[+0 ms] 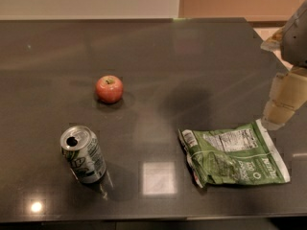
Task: Move green jalapeno chip bag near 7up can
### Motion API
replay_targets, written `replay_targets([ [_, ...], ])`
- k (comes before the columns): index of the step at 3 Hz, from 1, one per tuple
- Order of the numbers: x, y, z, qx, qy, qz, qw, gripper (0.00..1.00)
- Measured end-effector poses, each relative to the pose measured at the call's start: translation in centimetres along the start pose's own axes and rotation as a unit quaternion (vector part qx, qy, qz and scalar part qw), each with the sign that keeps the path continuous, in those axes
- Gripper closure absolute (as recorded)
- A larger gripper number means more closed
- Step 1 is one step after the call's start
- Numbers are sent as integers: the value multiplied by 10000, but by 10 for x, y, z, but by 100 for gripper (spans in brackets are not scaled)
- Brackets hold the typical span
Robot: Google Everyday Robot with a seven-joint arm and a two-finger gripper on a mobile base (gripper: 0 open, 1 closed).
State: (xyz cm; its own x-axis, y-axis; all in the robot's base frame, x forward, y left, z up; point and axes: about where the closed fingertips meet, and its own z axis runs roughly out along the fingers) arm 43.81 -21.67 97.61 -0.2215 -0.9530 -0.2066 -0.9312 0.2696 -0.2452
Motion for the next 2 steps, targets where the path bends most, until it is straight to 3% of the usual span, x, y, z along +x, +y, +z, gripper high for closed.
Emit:
replay_targets([
  [2,-1,3,4,-56,-34,-62,10000,0],
])
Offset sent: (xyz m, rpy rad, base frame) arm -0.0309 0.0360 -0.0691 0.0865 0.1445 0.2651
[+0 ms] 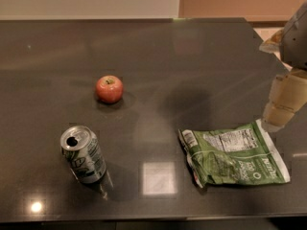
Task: Move green jalapeno chip bag near 7up can
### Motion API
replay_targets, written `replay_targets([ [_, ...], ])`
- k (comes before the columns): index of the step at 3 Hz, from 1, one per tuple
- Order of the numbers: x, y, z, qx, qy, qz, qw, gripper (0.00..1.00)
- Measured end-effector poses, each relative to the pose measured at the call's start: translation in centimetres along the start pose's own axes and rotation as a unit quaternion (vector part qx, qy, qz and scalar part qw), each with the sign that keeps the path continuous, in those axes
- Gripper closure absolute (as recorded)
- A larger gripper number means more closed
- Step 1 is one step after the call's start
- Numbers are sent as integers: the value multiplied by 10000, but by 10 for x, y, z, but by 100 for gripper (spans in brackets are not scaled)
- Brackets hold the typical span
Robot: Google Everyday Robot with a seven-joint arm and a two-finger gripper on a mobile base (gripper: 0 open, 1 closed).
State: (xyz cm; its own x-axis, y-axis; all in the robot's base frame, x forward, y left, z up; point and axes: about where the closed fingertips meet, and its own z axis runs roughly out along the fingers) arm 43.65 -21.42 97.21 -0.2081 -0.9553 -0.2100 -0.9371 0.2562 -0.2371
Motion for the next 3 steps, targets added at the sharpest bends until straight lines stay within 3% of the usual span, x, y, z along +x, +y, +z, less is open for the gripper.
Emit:
replay_targets([
  [1,-6,23,25,-402,-228,-423,9980,0],
  [3,-12,50,56,-852,-459,-874,9915,0],
])
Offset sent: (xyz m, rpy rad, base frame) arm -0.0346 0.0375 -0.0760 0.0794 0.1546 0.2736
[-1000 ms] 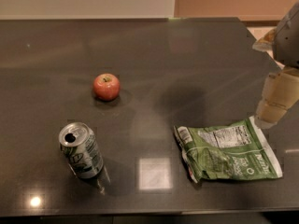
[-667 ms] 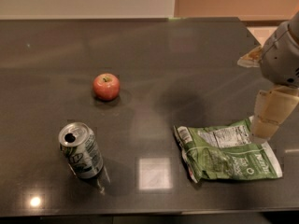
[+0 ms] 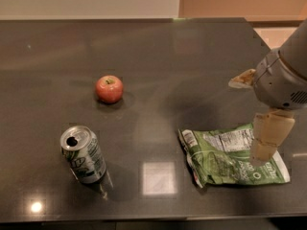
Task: Move green jalapeno chip bag near 7up can
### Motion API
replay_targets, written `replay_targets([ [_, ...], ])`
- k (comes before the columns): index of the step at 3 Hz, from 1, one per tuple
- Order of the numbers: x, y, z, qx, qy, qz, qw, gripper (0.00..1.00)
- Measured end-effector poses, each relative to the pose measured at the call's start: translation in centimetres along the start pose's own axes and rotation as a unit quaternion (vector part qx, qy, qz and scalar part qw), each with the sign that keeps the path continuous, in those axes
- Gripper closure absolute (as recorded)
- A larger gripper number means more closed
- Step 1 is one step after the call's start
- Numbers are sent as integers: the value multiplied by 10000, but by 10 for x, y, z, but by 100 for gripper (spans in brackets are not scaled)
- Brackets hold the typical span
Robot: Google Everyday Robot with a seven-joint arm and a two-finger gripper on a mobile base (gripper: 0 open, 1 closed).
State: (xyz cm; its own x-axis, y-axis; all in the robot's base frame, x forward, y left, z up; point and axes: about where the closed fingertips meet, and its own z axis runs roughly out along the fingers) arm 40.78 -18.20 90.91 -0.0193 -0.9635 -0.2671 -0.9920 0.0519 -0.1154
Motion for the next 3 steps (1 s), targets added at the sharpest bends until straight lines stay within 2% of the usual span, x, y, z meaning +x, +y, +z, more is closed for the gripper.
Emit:
replay_targets([
  [1,-4,12,16,-141,-148,-94,9997,0],
  [3,-8,30,42,-327,-220,-204,9990,0],
])
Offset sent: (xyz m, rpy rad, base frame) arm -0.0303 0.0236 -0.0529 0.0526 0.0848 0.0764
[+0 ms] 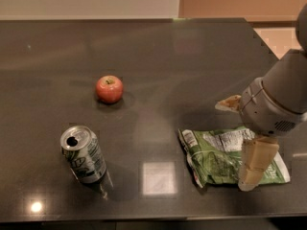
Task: Move green jalapeno chip bag near 7up can
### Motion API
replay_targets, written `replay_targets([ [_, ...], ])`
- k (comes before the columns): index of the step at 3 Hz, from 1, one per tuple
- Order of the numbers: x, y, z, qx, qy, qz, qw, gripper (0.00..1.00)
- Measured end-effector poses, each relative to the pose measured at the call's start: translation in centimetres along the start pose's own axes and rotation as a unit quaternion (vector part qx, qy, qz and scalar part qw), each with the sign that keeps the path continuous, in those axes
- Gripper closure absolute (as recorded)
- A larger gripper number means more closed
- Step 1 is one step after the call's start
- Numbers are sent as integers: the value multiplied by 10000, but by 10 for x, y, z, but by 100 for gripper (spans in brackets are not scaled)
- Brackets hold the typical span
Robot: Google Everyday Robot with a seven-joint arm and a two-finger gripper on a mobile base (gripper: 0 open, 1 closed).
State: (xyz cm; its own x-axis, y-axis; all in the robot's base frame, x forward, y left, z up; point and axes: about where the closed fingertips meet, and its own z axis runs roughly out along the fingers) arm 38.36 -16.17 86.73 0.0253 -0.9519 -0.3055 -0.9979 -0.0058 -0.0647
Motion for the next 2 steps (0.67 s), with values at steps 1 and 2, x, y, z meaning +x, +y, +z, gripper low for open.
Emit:
replay_targets([
  [1,1,3,10,-58,29,-35,10000,0],
  [2,1,4,18,-100,74,-11,9999,0],
])
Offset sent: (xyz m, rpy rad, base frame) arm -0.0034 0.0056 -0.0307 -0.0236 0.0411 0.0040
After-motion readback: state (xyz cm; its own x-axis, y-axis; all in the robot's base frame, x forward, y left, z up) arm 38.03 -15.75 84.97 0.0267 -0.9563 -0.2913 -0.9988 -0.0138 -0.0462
